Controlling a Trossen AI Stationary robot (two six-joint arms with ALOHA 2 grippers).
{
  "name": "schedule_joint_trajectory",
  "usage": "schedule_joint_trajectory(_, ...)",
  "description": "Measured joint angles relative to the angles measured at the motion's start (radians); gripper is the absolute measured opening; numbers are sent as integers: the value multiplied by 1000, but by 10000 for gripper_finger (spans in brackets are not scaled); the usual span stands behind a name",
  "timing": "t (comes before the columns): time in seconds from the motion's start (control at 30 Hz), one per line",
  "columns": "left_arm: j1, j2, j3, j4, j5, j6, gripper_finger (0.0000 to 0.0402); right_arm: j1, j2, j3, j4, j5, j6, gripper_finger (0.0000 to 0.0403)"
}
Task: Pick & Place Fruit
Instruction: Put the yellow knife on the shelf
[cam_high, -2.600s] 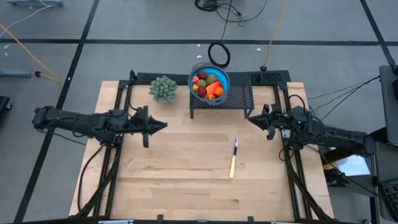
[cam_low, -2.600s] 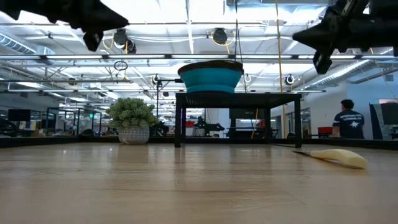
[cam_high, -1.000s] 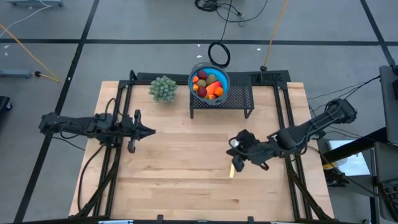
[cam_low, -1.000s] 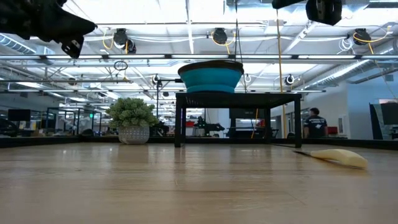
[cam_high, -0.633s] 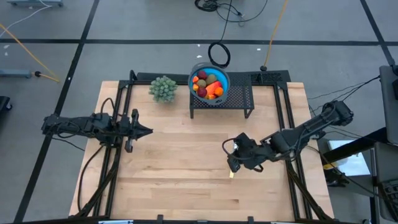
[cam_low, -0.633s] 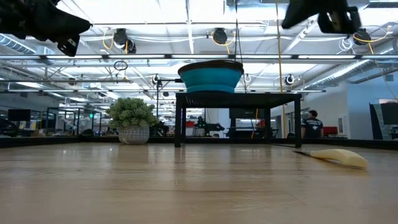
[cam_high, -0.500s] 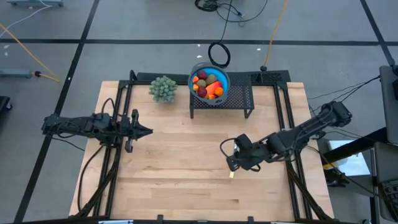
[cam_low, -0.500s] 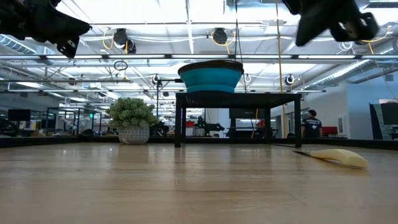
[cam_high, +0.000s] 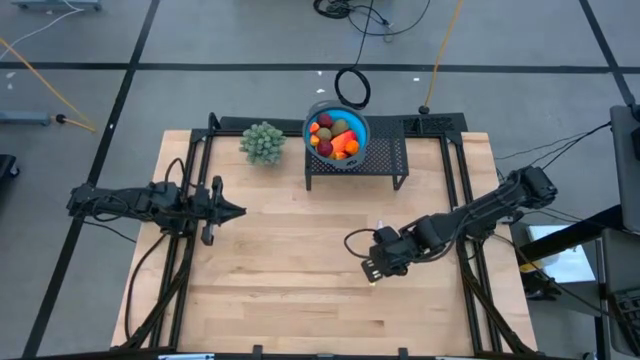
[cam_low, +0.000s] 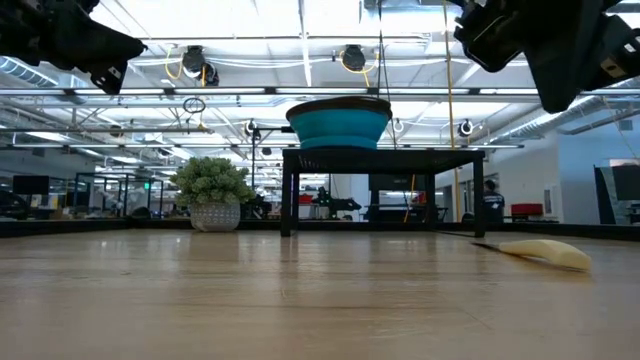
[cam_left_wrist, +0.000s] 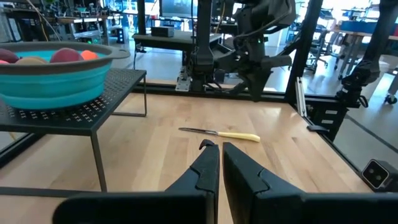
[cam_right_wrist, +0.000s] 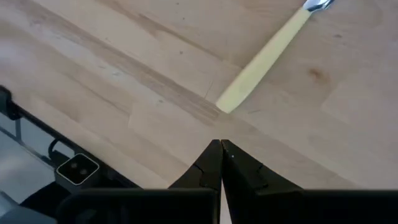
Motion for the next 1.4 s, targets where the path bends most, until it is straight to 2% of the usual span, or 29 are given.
schedule_joint_trajectory(0.87,0,0,0,0,0,-7,19,0,2,-2,68,-4,-43,2)
schedule_joint_trajectory(1.03,0,0,0,0,0,-7,19,0,2,-2,68,-1,-48,36)
schedule_joint_trajectory(1.4,0,0,1,0,0,-6,19,0,2,-80,120,0,56,158)
